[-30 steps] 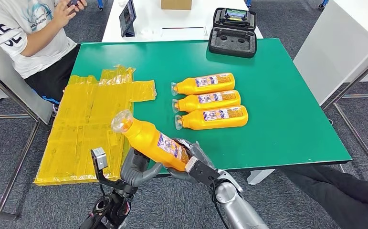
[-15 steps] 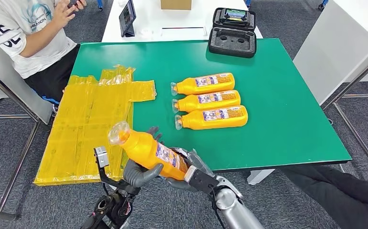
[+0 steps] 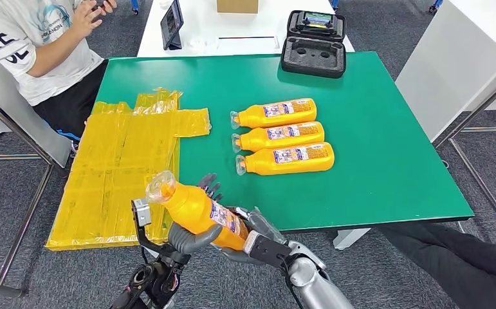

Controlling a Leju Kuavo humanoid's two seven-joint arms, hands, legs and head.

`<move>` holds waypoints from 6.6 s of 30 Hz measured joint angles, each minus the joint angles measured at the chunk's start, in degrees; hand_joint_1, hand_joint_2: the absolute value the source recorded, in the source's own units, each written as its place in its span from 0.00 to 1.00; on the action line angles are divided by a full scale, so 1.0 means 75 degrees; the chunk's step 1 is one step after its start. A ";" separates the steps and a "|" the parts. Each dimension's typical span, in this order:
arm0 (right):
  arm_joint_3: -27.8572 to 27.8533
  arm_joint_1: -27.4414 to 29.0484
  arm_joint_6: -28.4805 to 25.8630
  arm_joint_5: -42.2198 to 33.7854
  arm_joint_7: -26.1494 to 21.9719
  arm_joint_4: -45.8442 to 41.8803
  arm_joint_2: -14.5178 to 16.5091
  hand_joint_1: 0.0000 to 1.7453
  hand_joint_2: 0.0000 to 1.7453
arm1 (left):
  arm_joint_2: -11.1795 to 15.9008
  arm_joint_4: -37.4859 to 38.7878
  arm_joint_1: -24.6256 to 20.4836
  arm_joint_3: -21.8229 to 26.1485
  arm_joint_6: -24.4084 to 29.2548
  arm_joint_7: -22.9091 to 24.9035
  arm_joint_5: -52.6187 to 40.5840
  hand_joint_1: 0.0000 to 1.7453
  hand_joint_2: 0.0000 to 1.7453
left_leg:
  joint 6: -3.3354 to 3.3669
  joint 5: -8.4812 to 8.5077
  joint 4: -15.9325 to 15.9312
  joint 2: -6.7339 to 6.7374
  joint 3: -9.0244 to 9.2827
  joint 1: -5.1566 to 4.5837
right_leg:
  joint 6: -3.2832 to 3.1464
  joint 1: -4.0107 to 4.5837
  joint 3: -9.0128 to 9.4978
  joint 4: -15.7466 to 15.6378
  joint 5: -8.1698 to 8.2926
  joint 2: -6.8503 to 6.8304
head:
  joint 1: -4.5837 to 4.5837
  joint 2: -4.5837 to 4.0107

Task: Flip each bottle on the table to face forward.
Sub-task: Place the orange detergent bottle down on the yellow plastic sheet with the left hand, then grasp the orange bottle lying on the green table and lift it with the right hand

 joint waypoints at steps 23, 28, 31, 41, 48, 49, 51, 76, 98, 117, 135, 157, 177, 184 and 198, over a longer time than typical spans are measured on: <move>0.0056 0.0008 0.0034 0.0058 0.0100 0.0000 -0.0083 1.00 1.00 | 0.0007 -0.0018 0.0097 -0.0061 0.0154 -0.0155 0.0301 1.00 1.00 | 0.0000 0.0000 0.0000 0.0000 0.0000 0.0000 | 0.0000 0.0000 -0.0001 0.0000 0.0000 0.0000 | -0.0001 0.0000; 0.0068 0.0031 0.0021 0.0058 0.0100 -0.0004 -0.0089 1.00 1.00 | 0.0010 -0.0018 0.0096 -0.0066 0.0219 -0.0193 0.0312 1.00 1.00 | 0.0000 0.0000 0.0000 0.0001 0.0001 0.0000 | 0.0000 0.0000 -0.0002 0.0000 0.0000 0.0000 | 0.0001 -0.0001; 0.0074 0.0053 0.0016 0.0058 0.0100 -0.0017 -0.0089 1.00 1.00 | 0.0010 -0.0018 0.0096 -0.0068 0.0224 -0.0200 0.0312 1.00 1.00 | 0.0000 0.0000 0.0000 0.0001 0.0001 0.0000 | 0.0000 0.0000 -0.0001 0.0000 0.0000 0.0001 | 0.0000 0.0000; 0.0077 0.0059 -0.0002 0.0058 0.0100 -0.0023 -0.0089 1.00 1.00 | 0.0010 -0.0018 0.0096 -0.0070 0.0224 -0.0201 0.0312 1.00 1.00 | 0.0000 0.0000 0.0000 0.0001 0.0001 0.0000 | 0.0000 0.0000 -0.0002 0.0000 0.0000 0.0001 | 0.0000 0.0000; 0.0080 0.0094 -0.0028 0.0067 0.0119 -0.0058 -0.0089 0.99 1.00 | 0.0010 -0.0018 0.0097 -0.0077 0.0366 -0.0226 0.0334 1.00 1.00 | 0.0000 0.0000 0.0000 0.0001 0.0001 0.0000 | 0.0000 0.0000 -0.0002 0.0000 0.0000 0.0001 | 0.0000 0.0000; 0.0080 0.0100 -0.0031 0.0069 0.0125 -0.0070 -0.0089 0.78 1.00 | 0.0010 -0.0018 0.0097 -0.0080 0.0384 -0.0229 0.0344 1.00 1.00 | 0.0000 0.0000 0.0000 0.0002 0.0001 0.0000 | 0.0000 0.0000 -0.0002 0.0000 0.0000 0.0001 | 0.0000 0.0000; 0.0082 0.0113 -0.0032 0.0077 0.0144 -0.0094 -0.0089 0.28 1.00 | 0.0010 -0.0018 0.0097 -0.0087 0.0403 -0.0235 0.0367 1.00 1.00 | 0.0000 0.0000 0.0000 0.0002 0.0001 0.0000 | 0.0000 0.0000 -0.0002 0.0000 0.0000 0.0001 | 0.0000 0.0000; -0.0004 0.0754 -0.0424 -0.0684 0.0563 -0.1628 -0.0074 0.00 0.00 | 0.0240 -0.0786 -0.0146 0.0773 0.3486 -0.0967 -0.0836 1.00 1.00 | 0.0000 0.0001 0.0000 0.0000 0.0000 0.0001 | 0.0000 0.0001 0.0001 0.0002 0.0000 0.0000 | 0.0001 0.0000; 0.0276 -0.0039 -0.0031 -0.1636 0.0057 -0.1101 -0.0077 0.00 0.00 | 0.2042 -0.0209 -0.2477 0.1460 0.5459 -0.0083 -0.7271 1.00 1.00 | -0.0017 0.0021 0.0000 0.0001 0.0004 0.0004 | -0.0002 0.0001 -0.0004 0.0023 0.0003 0.0001 | 0.0001 -0.0001; 0.0453 -0.0622 0.0070 -0.1837 -0.0052 -0.0256 -0.0058 0.00 0.00 | 0.3030 0.1367 -0.3427 -0.0041 0.3666 0.0158 -0.8741 1.00 1.00 | -0.0017 0.0021 0.0000 0.0002 0.0000 0.0004 | -0.0003 0.0000 -0.0010 0.0026 0.0003 0.0001 | 0.0004 0.0000; 0.0447 -0.0560 0.0058 -0.1599 -0.0034 -0.0147 -0.0142 0.00 0.00 | 0.3544 0.3203 -0.4993 -0.1765 0.0946 -0.0030 -0.8172 1.00 1.00 | -0.0019 0.0023 0.0000 0.0007 -0.0001 0.0004 | -0.0005 0.0000 -0.0019 0.0028 0.0005 0.0004 | 0.0004 0.0000; 0.0383 -0.0342 0.0130 -0.1452 0.0039 -0.0297 -0.0144 0.00 0.00 | 0.3187 0.4663 -0.5155 -0.2273 0.2504 0.2051 -0.9064 1.00 1.00 | -0.0020 0.0023 0.0000 0.0006 -0.0007 0.0004 | -0.0005 0.0000 -0.0021 0.0029 0.0005 0.0007 | 0.0004 0.0000; 0.0386 -0.0736 0.0119 -0.1469 -0.0013 -0.0042 -0.0130 0.00 0.00 | 0.3032 0.5131 -0.5187 -0.2037 0.1260 0.1527 -0.9194 0.93 1.00 | -0.0020 0.0024 0.0000 0.0002 0.0009 0.0001 | -0.0005 -0.0001 -0.0007 0.0036 0.0005 0.0006 | 0.0001 0.0000; 0.0386 -0.0707 0.0088 -0.1499 0.0104 -0.0041 -0.0130 0.00 0.00 | 0.2982 0.5182 -0.5187 -0.1948 0.1253 0.1527 -0.9266 0.36 1.00 | -0.0020 0.0024 0.0000 0.0002 0.0011 0.0001 | -0.0005 -0.0001 -0.0007 0.0038 0.0005 0.0006 | 0.0001 0.0000; 0.0318 -0.0485 -0.0015 -0.1590 0.0286 -0.0157 -0.0134 0.00 0.00 | 0.2859 0.5222 -0.5106 -0.1838 0.1210 0.1491 -0.9391 0.00 0.00 | -0.0021 0.0024 0.0000 -0.0004 0.0021 0.0001 | -0.0005 -0.0001 0.0008 0.0039 0.0004 0.0002 | 0.0002 0.0000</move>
